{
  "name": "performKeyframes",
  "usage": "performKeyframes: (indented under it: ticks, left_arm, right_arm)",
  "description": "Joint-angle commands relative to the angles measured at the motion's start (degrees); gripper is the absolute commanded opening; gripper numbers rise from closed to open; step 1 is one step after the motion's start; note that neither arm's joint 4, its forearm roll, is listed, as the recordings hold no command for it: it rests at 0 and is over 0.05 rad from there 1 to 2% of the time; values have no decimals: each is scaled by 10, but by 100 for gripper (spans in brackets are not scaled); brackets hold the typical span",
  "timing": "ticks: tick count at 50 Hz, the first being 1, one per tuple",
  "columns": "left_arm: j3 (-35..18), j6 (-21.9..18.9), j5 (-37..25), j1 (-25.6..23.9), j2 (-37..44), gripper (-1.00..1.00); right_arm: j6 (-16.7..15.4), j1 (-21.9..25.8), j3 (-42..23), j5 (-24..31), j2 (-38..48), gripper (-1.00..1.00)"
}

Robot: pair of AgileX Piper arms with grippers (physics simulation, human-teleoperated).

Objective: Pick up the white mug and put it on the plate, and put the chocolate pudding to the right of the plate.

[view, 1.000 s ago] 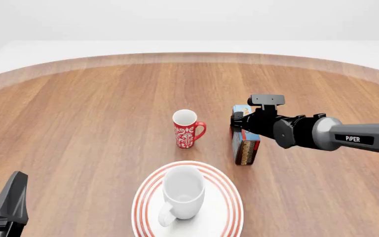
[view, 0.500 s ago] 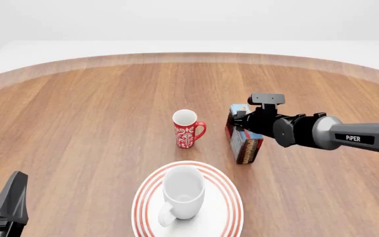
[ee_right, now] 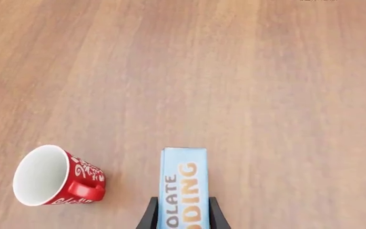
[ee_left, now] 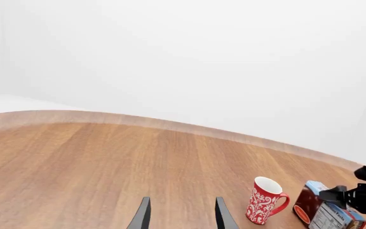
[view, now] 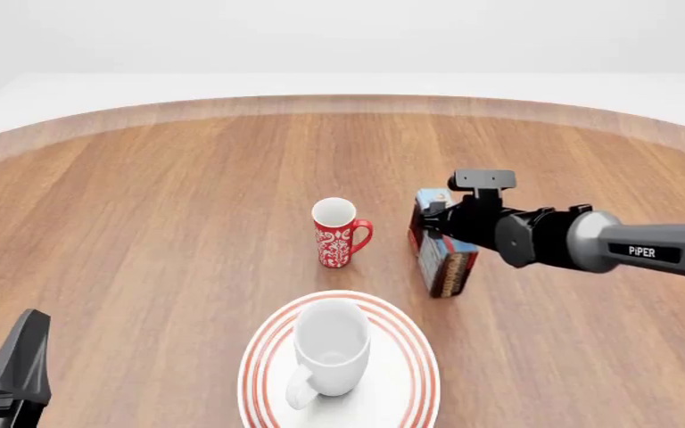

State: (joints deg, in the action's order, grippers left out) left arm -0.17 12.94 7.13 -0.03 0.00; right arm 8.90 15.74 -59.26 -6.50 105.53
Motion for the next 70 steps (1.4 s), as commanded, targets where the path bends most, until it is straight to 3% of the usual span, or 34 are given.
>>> performKeyframes:
  ticks: [1, 26, 70]
  left_arm:
    - [1, 1, 0, 1, 0, 100]
    - [0, 1, -1, 1, 0, 100]
    - [1, -10, -3, -1, 0, 100]
  right_arm:
    - [8, 1, 8, 3, -13, -100]
    - [15, 7, 20, 27, -74, -100]
    - [7, -21, 120, 70, -257, -100]
